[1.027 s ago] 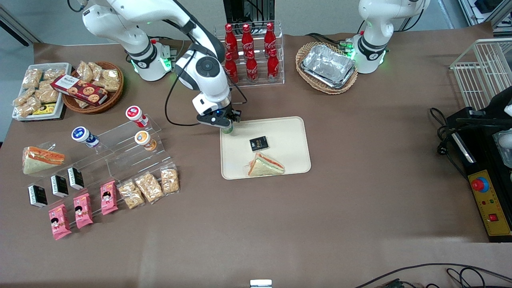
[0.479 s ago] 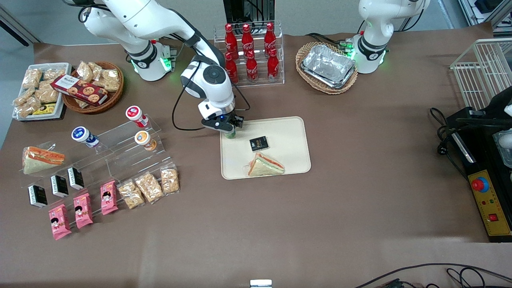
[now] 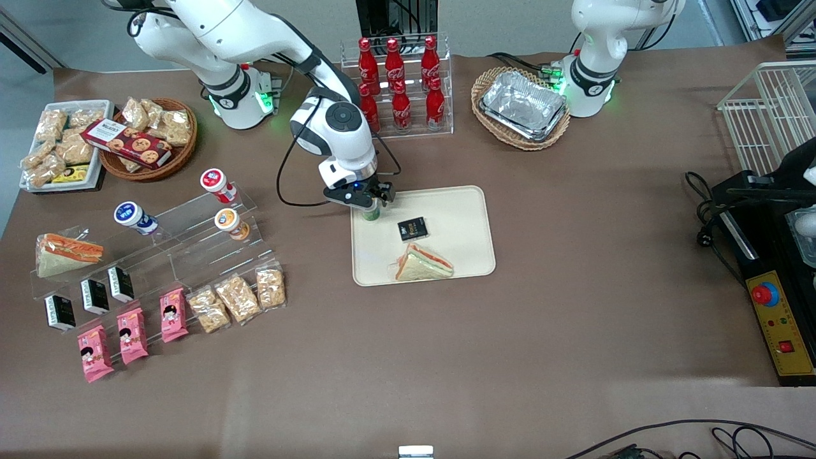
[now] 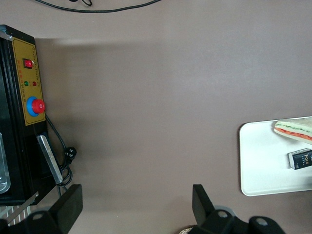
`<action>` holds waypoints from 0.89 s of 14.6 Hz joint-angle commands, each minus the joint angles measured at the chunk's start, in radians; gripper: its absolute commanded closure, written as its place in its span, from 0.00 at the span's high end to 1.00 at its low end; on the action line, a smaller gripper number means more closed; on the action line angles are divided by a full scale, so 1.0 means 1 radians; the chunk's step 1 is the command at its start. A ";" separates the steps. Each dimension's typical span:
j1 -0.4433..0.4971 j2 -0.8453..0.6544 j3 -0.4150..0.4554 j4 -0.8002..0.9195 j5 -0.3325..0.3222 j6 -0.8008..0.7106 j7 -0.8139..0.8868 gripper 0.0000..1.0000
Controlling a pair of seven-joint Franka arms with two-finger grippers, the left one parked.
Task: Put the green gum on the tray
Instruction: 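Lower the gum bottle onto the tray and open the right gripper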
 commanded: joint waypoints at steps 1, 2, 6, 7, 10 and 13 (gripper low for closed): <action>0.003 0.016 -0.003 0.013 -0.035 0.019 0.036 1.00; 0.001 0.009 -0.003 0.016 -0.035 0.016 0.026 1.00; -0.009 -0.057 -0.003 0.094 -0.036 -0.107 -0.039 1.00; -0.009 -0.068 0.000 0.143 -0.029 -0.187 -0.072 1.00; 0.000 -0.070 0.004 0.347 -0.004 -0.456 -0.153 1.00; -0.008 -0.073 -0.002 0.523 0.106 -0.641 -0.308 1.00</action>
